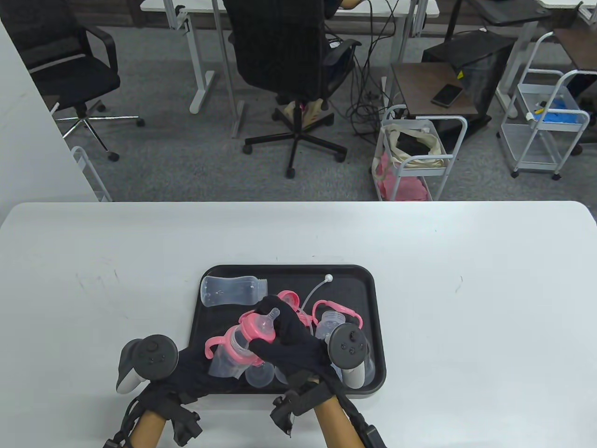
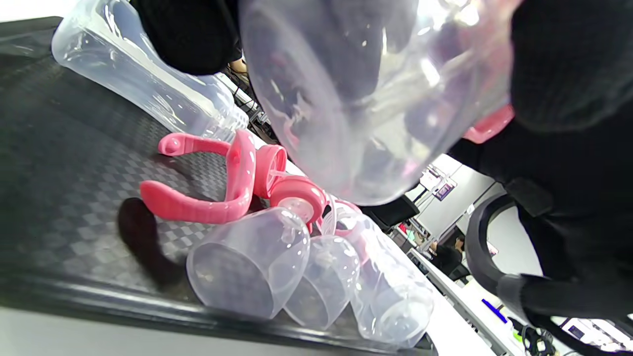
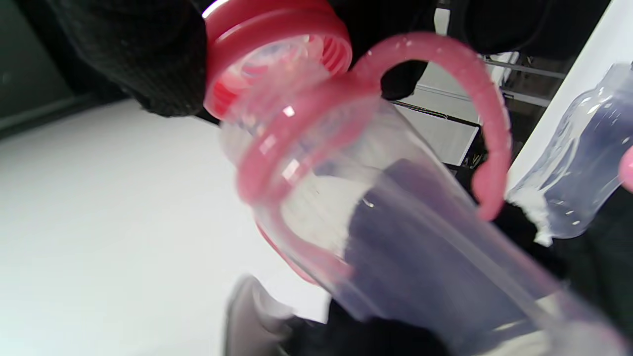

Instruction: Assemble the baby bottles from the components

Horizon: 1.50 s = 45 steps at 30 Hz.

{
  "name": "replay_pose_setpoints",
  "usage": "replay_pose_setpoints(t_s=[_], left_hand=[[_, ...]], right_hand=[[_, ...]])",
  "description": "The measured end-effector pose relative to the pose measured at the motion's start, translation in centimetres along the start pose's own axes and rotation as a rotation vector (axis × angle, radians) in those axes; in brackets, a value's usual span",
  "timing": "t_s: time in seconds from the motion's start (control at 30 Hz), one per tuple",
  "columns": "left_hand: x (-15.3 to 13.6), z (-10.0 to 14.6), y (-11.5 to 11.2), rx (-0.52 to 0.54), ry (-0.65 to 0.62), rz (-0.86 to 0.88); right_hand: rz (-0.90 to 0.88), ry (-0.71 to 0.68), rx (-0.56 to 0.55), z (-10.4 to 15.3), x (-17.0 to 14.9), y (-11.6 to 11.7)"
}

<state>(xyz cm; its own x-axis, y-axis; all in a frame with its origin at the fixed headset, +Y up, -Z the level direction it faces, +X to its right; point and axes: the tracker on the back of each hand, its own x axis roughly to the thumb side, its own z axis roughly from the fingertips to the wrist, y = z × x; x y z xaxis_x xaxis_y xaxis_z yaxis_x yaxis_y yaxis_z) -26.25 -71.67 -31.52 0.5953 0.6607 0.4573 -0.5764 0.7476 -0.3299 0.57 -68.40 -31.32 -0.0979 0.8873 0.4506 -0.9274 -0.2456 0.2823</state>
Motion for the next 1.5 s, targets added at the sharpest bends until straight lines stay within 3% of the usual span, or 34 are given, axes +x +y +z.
replay_pose_setpoints(t_s=[0.13,0.3,0.47,0.53,0.57,0.67,0.8,0.93,1.13,1.2,1.27,1.33,1.4,1.5], left_hand=[[-0.2,0.0,-0.3,-0.052,-0.011,-0.007],[-0.2,-0.3,-0.6,-0.174,-0.074,0.105],[-0.5,-0.6,-1.2,-0.286,-0.11,0.269],[-0.5,-0.7,-1.4,-0.294,-0.103,0.287],[-0.4,-0.7,-1.4,-0.277,-0.074,0.255],[0.4,-0.6,-1.2,-0.201,-0.013,0.041],[1.7,-0.4,-1.1,-0.097,0.023,-0.163],[2.3,-0.3,-1.1,-0.039,0.043,-0.277],[1.0,0.2,0.0,-0.016,0.023,-0.049],[0.6,0.2,0.1,-0.034,0.007,0.06],[0.3,0.0,0.0,-0.077,-0.045,0.208],[0.3,-0.3,-0.5,-0.156,-0.088,0.337],[0.4,-0.6,-1.0,-0.222,-0.133,0.42],[0.9,-1.0,-1.8,-0.329,-0.183,0.498]], right_hand=[[0.042,0.0,0.053,0.6,-0.4,-0.2],[-0.189,-0.015,0.233,0.6,-1.7,-0.9],[-0.253,-0.027,0.333,0.5,-2.0,-1.2],[-0.229,0.015,0.285,0.6,-1.9,-1.4],[-0.135,0.033,0.231,0.6,-1.8,-1.6],[0.128,0.094,0.13,0.9,-1.6,-1.5],[0.209,0.201,-0.034,1.4,-1.5,-0.8],[0.344,0.19,-0.071,1.4,-1.1,-0.9],[0.123,0.164,-0.084,1.6,-0.8,-2.9],[-0.029,0.112,-0.051,1.5,-1.3,-3.5],[-0.404,0.057,0.062,1.2,-1.8,-3.2],[-0.604,0.016,0.125,1.0,-1.8,-2.4],[-0.633,-0.031,0.19,0.8,-1.5,-1.7],[-0.528,-0.055,0.282,0.6,-1.1,-0.8]])
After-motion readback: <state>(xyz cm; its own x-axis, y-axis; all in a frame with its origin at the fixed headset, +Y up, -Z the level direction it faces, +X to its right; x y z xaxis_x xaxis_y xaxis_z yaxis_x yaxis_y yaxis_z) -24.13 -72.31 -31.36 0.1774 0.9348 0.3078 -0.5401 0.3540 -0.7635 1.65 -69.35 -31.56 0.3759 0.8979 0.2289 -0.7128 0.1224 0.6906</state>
